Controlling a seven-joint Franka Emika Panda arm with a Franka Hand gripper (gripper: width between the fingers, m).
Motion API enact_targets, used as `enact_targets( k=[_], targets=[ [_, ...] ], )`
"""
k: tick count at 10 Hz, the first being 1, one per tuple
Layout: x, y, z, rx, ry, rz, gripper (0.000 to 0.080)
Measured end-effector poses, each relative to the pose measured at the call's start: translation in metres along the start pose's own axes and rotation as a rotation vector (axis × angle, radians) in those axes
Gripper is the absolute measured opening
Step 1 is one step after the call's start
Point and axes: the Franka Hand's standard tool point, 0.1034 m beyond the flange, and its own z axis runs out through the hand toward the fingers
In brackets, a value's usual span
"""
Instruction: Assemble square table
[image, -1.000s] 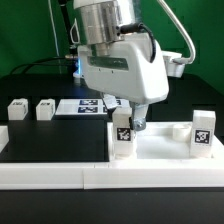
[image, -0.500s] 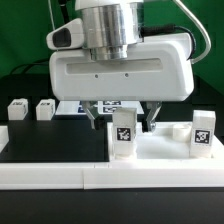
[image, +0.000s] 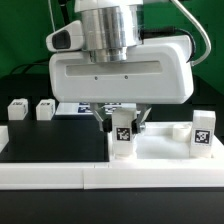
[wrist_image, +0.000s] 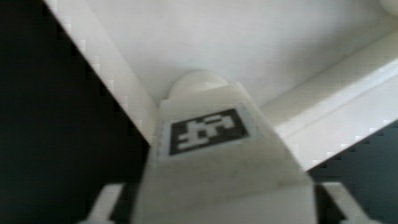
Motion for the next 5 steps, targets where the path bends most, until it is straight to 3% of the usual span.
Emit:
enact_targets(
  k=[2,5],
  targets=[
    [0.0003,0.0018,0.0000,-0.006,0.002,0.207,0.0291],
    [-0.0002,0.0053,0.0012,-0.029,-0.011,0.752,0.0291]
  ],
)
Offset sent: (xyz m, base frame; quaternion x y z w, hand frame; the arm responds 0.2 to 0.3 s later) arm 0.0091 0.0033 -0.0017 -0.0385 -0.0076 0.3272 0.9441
